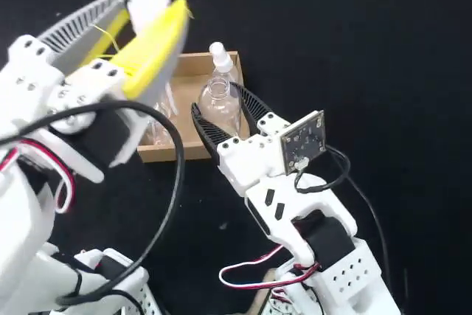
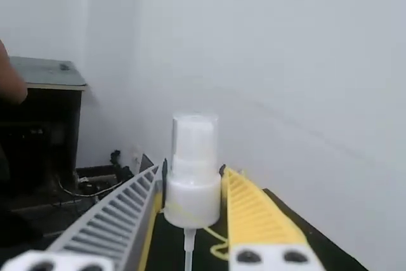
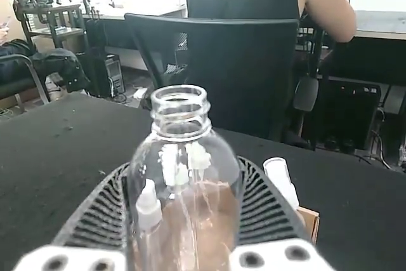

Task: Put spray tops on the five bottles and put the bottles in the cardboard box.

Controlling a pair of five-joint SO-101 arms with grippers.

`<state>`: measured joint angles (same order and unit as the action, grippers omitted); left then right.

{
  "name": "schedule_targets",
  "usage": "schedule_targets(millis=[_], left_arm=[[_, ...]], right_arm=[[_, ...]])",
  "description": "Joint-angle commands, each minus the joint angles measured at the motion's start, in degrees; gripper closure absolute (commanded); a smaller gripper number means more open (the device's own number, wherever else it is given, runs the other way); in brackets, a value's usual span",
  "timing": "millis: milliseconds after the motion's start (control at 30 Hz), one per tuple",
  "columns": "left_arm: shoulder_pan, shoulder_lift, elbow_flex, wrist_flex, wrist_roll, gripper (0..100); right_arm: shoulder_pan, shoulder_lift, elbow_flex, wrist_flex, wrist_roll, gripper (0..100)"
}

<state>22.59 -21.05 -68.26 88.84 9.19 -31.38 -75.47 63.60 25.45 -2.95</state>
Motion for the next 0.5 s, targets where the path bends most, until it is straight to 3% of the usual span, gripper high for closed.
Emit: schedule_targets(millis=[0,233,467], left_arm=[[-1.10,1.05,-0.92,-1.49,1.23,97],[-1.10,0.79,-1.98,2.64,2.20,97],[-1.10,-3.43,-3.74,9.41,12.57,97]], right_arm=[[-0.70,-1.36,-0.48,-0.62,-0.09,98.8],[-0.70,-1.36,-0.48,-0.62,-0.09,98.8],[-0.70,-1.36,-0.48,-0.62,-0.09,98.8]])
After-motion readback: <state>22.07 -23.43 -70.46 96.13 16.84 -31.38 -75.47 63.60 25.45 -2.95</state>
